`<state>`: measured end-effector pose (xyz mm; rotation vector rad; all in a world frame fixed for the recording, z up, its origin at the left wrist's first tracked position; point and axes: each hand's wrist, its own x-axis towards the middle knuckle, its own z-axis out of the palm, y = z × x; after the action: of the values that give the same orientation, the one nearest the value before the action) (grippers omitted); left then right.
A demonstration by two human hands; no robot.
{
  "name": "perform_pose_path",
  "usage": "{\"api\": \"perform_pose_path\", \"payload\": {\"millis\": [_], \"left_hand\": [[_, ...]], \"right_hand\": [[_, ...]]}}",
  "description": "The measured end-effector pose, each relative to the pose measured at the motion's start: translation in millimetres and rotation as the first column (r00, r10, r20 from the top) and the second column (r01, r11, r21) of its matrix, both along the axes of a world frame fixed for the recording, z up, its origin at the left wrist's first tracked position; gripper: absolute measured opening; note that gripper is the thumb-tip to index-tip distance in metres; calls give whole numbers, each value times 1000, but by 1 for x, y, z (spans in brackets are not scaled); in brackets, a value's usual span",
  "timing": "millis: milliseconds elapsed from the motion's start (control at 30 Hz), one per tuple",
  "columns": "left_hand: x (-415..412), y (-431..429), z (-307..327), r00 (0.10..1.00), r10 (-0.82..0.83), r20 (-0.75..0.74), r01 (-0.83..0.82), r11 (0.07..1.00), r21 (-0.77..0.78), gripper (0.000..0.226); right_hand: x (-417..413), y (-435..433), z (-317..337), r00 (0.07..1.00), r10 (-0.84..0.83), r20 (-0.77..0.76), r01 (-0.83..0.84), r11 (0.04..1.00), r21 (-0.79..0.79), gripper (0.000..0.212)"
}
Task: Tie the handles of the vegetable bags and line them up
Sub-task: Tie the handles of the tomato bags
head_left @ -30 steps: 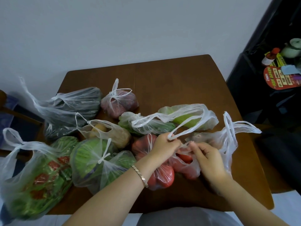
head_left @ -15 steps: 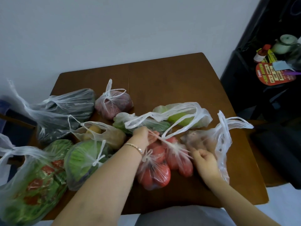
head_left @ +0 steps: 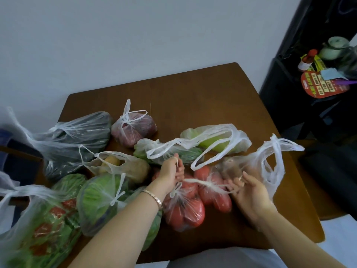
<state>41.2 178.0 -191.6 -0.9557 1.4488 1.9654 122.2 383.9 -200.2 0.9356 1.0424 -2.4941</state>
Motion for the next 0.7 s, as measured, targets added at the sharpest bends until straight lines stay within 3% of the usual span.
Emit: {"api": "perform_pose_path", "payload": {"millis": [100, 200, 267, 333, 433, 567, 700], "left_hand": [[-2, -1, 5, 988, -151, 9, 149, 962, -229, 43], [0, 14, 4, 895, -439, -75, 369, 826, -426, 45], [6, 27, 15, 777, -619, -112, 519, 731, -443, 43], [9, 35, 32, 699, -704, -130, 631, 691, -352, 42], [19, 53, 69, 732, -681, -38, 653, 715, -250, 48], [15, 39, 24, 787, -602, -134, 571, 793, -210, 52], [24, 33, 14, 810, -555, -190, 529, 831, -173, 70]], "right_hand": [[2, 1, -12, 991, -31, 128, 14, 991, 130, 36], [-6, -5, -4, 994, 32, 104, -64, 946, 318, 9], [-18, -12, 13, 988, 154, 6, -138, 866, 480, 19], [-32, -21, 31, 963, 245, -109, -147, 823, 549, 20], [-43, -26, 39, 892, 433, -132, -224, 675, 703, 26], [-35, -23, 9, 915, 399, -56, -246, 662, 708, 15], [-16, -32, -5, 828, 559, 52, -387, 501, 774, 15]]}}
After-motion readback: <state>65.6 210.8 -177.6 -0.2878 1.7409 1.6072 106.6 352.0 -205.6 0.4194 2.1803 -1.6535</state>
